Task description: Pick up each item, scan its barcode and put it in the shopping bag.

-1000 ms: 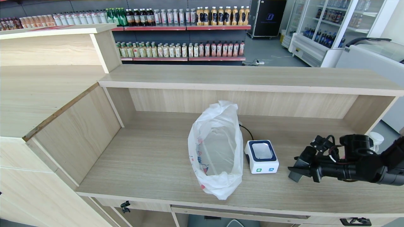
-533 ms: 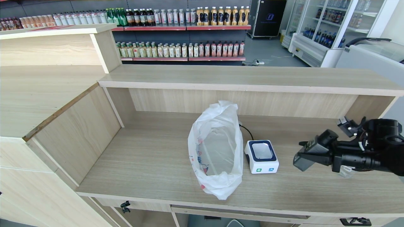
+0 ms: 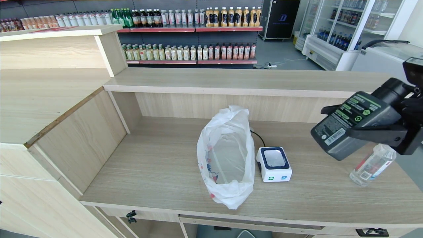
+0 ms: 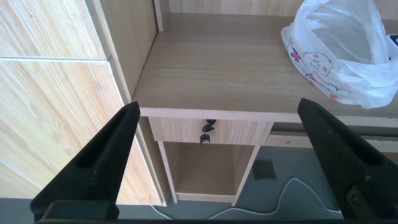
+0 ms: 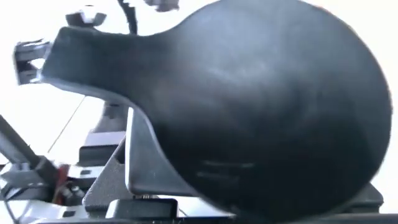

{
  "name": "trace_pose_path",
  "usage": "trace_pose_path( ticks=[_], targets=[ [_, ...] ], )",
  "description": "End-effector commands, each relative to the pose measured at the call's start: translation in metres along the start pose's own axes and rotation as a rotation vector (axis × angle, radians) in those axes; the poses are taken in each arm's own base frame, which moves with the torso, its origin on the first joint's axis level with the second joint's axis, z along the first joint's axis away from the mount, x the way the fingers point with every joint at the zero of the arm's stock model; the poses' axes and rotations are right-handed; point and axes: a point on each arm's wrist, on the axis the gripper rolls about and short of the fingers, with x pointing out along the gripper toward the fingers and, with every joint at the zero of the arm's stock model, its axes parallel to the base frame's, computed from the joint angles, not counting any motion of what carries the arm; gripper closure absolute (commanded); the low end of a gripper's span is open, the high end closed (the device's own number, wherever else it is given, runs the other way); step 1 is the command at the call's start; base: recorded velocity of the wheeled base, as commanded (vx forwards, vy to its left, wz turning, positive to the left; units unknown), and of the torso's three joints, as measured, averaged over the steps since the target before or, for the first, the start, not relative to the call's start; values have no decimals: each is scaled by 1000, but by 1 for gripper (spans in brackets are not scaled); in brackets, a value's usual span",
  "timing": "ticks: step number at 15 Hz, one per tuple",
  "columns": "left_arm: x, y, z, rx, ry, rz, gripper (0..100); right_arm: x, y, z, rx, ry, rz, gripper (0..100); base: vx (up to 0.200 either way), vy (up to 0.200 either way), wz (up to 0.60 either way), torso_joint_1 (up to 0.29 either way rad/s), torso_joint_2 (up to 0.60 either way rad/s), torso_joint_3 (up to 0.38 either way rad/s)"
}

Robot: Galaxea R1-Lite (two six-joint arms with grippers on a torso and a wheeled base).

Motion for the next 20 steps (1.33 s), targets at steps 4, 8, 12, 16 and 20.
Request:
trace_pose_path(
  ticks=[4,8,12,16,20],
  targets=[
    [0,0,0,0,1,0,0,55,50,55,-254,-72,292,100,0,0,0,0,0,0],
    [0,0,0,0,1,0,0,69,43,52,-435,-118,336,100,0,0,0,0,0,0],
    [0,0,0,0,1,0,0,88,32,32,-686,-185,371,100,0,0,0,0,0,0],
    [0,0,0,0,1,0,0,114,35,17,-858,-267,435,100,0,0,0,0,0,0],
    [0,0,0,0,1,0,0,119,28,17,-913,-277,406,100,0,0,0,0,0,0]
  ],
)
